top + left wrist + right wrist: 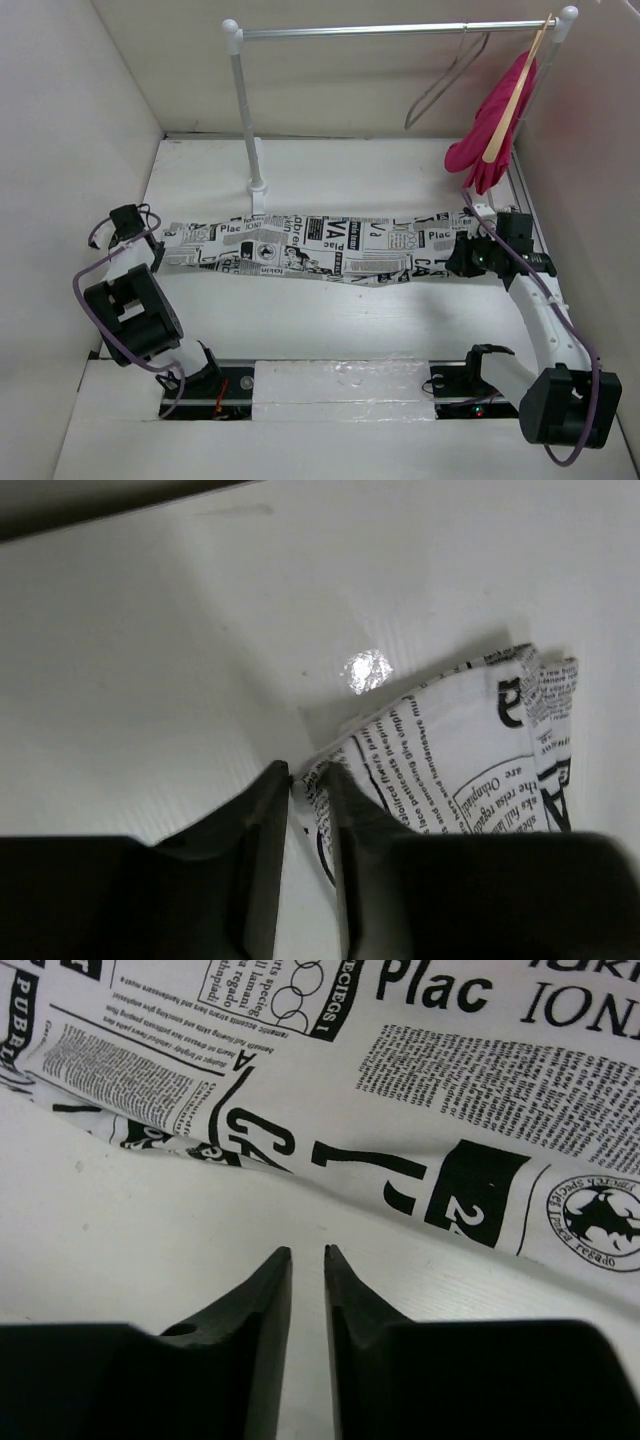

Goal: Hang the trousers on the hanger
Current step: Fold the trousers at the center of the board.

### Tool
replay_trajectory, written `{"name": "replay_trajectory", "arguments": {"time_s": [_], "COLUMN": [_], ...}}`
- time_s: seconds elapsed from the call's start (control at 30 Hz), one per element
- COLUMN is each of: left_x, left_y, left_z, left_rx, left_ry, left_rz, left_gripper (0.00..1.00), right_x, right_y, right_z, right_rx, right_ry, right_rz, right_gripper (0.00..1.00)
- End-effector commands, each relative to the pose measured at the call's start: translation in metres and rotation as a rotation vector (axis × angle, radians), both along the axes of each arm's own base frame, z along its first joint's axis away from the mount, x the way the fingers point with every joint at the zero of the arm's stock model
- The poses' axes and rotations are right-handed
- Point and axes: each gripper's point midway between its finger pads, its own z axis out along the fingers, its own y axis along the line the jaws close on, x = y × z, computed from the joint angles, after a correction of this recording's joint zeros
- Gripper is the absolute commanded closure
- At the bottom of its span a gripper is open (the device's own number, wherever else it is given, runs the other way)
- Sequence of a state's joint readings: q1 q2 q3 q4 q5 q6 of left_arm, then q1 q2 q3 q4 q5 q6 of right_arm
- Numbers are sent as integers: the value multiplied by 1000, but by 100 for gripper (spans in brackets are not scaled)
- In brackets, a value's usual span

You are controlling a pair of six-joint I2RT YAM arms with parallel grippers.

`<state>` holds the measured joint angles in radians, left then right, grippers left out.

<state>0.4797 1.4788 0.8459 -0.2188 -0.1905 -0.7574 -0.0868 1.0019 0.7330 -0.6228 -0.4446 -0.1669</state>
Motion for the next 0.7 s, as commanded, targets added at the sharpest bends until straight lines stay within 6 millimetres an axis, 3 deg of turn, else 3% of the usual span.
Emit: {"name": "replay_trajectory", "arguments": {"time_s": [0.0,0.07,0.1,0.13,0.17,0.27,0.3,0.33,0.37,0.4,0.5,0.53,0.67], "left_x": [-12,-9,-8,-2,3,33,51,57,63,67,78,79,92], "left_y": [17,18,16,10,4,-44,-78,-99,-119,-155,-210,-231,-252], "left_z": [16,38,47,67,79,123,138,143,141,137,105,85,54], "left_rx": [72,84,80,91,100,169,187,177,155,115,34,6,-57], "left_ry": [70,15,-8,-74,-111,-259,-330,-363,-367,-366,-316,-272,-219], "left_rz": [37,60,62,44,27,-129,-241,-308,-364,-452,-606,-657,-726], "left_gripper": [77,51,33,28,27,30,33,34,35,36,37,37,38], "right_x": [6,7,8,8,11,13,14,11,10,8,6,7,6], "right_y": [-13,-9,-7,-3,-2,-11,-19,-26,-31,-37,-48,-59,-95], "right_z": [20,27,31,37,45,57,58,57,55,49,33,31,8], "right_rx": [-35,0,13,38,47,29,17,3,4,17,48,58,63], "right_ry": [-36,-37,-42,-47,-65,-89,-88,-81,-75,-54,-30,-32,-3], "right_rz": [-59,-50,-47,-47,-48,-105,-140,-179,-201,-246,-307,-359,-503], "right_gripper": [74,68,65,61,55,43,41,38,37,35,34,34,33]}}
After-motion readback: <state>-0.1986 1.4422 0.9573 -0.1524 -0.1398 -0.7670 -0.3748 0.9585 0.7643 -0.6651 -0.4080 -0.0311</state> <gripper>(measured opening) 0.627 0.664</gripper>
